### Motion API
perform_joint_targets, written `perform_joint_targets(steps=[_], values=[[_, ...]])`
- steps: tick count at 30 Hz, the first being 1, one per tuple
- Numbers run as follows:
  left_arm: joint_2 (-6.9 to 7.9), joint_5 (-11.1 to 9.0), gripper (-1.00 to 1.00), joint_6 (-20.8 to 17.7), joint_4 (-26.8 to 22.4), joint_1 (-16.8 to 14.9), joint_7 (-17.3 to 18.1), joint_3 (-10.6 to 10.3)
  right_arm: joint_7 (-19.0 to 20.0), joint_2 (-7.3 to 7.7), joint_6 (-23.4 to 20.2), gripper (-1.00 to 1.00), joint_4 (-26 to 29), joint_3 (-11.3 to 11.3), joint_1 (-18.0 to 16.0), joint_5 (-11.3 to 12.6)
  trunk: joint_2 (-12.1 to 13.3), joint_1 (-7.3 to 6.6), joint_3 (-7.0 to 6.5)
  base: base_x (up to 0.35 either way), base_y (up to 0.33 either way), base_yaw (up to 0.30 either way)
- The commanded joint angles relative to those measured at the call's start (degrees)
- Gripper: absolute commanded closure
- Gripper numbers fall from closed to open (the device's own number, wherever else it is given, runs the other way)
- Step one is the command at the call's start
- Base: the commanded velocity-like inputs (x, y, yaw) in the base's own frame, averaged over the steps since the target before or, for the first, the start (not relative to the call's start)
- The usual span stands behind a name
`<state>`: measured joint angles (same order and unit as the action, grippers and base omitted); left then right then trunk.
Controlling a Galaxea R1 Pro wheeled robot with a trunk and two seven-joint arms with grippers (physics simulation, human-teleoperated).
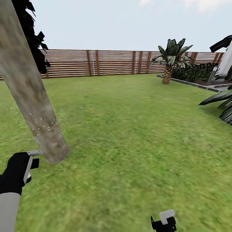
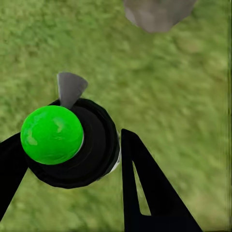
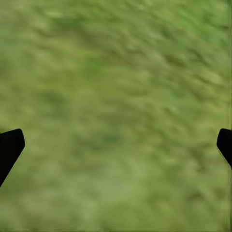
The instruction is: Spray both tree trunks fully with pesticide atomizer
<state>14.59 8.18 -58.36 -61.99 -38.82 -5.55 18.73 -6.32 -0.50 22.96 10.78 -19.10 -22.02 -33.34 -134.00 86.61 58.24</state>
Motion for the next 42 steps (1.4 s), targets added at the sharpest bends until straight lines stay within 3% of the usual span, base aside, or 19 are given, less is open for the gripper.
perform_joint_targets(steps=[1,5,15,18,21,25,31,38,42], values=[[-0.20,0.6,1.00,-0.3,-0.1,0.0,0.1,-0.4,-0.3,-0.03,0.2,-1.00,-0.1,-0.3,0.0,-0.6,0.0,0.01,0.05,0.218,-0.147,0.022],[-1.59,0.6,1.00,-0.3,-0.1,0.1,0.1,-1.1,-0.3,-0.03,0.2,-1.00,-0.1,-0.3,0.0,-0.6,0.0,0.01,0.05,0.243,-0.155,0.003],[-1.35,0.8,1.00,-0.2,0.0,0.3,0.1,-0.7,-0.3,-0.03,0.2,-1.00,-0.1,-0.3,0.0,-0.6,0.0,0.01,0.05,0.317,-0.016,0.011],[-1.53,0.9,1.00,-0.1,-0.1,3.2,0.0,-0.7,-0.3,-0.03,0.2,-1.00,-0.1,-0.3,0.0,-0.6,0.0,0.01,0.05,0.071,0.000,0.216],[-4.30,1.0,1.00,0.0,-0.7,4.1,-0.2,-0.9,-0.3,-0.03,0.2,-1.00,-0.1,-0.3,0.0,-0.6,0.0,0.01,0.05,0.007,-0.015,0.272],[-5.75,0.8,1.00,0.5,-0.3,5.4,-2.6,-0.8,-0.3,-0.06,0.2,-1.00,-0.1,-0.3,0.0,-0.6,0.0,0.01,0.05,0.076,-0.187,0.249],[-5.85,0.8,1.00,0.8,-0.2,6.2,-3.7,-0.5,-0.3,-0.11,0.2,-1.00,-0.1,-0.2,0.0,-0.7,0.0,0.01,0.05,0.164,-0.239,0.040],[-5.51,0.7,1.00,0.9,-0.1,6.4,-3.8,1.2,-0.3,-0.10,0.2,-1.00,-0.1,-0.2,0.0,-0.7,0.0,0.01,0.05,0.231,-0.193,0.006],[-5.33,0.6,1.00,0.9,-0.1,7.0,-3.8,4.2,-0.3,-0.11,0.2,-1.00,-0.1,-0.2,0.0,-0.7,0.0,0.01,0.05,0.302,-0.074,0.179]])
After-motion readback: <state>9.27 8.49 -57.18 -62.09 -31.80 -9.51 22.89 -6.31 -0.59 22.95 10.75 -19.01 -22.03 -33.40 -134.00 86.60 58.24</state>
